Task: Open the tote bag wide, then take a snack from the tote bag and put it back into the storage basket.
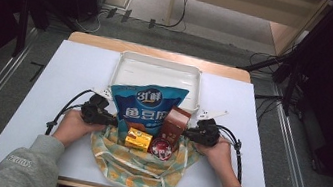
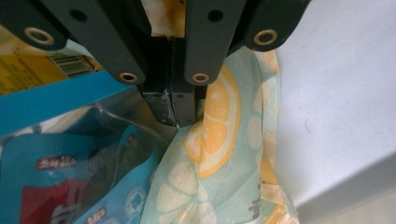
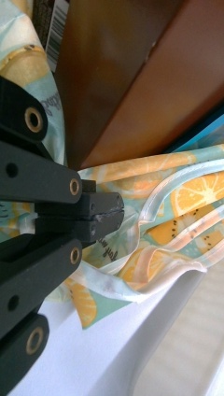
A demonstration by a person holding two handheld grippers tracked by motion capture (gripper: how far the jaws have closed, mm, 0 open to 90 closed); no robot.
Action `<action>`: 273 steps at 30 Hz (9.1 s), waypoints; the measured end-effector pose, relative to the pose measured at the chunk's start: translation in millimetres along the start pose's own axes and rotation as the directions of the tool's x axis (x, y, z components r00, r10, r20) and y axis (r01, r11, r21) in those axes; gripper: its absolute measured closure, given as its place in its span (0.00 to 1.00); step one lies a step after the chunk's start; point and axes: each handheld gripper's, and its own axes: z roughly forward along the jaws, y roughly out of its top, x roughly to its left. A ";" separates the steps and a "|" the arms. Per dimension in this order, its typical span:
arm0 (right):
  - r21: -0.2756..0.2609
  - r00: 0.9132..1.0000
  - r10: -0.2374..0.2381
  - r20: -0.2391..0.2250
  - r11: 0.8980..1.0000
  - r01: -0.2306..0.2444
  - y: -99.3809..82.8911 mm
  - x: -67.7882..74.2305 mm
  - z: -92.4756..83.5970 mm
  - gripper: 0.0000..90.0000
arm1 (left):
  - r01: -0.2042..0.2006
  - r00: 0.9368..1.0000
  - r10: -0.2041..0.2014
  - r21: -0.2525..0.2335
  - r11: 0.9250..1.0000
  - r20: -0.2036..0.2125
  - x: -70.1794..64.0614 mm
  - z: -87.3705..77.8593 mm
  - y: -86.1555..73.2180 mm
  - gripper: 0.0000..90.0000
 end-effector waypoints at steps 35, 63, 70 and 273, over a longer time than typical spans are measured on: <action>-0.018 0.999 0.039 0.030 0.999 -0.039 3.4 -3.9 -24.4 0.96 | -0.003 1.000 0.002 -0.036 0.999 -0.027 -4.3 -25.6 0.9 0.90; -0.075 0.991 0.058 0.124 0.996 -0.049 17.4 -6.5 -41.5 0.53 | -0.068 0.997 0.067 -0.041 0.997 -0.044 -26.7 -52.0 7.2 0.55; -0.069 0.990 0.057 0.130 0.996 -0.049 17.9 -8.3 -41.3 0.53 | -0.053 0.998 0.050 -0.050 0.997 -0.048 -25.6 -57.3 7.1 0.53; -0.099 0.992 0.068 0.106 0.993 -0.057 20.9 -0.9 -42.2 0.51 | -0.059 0.989 0.027 -0.220 0.974 -0.146 -17.6 -142.7 211.1 1.00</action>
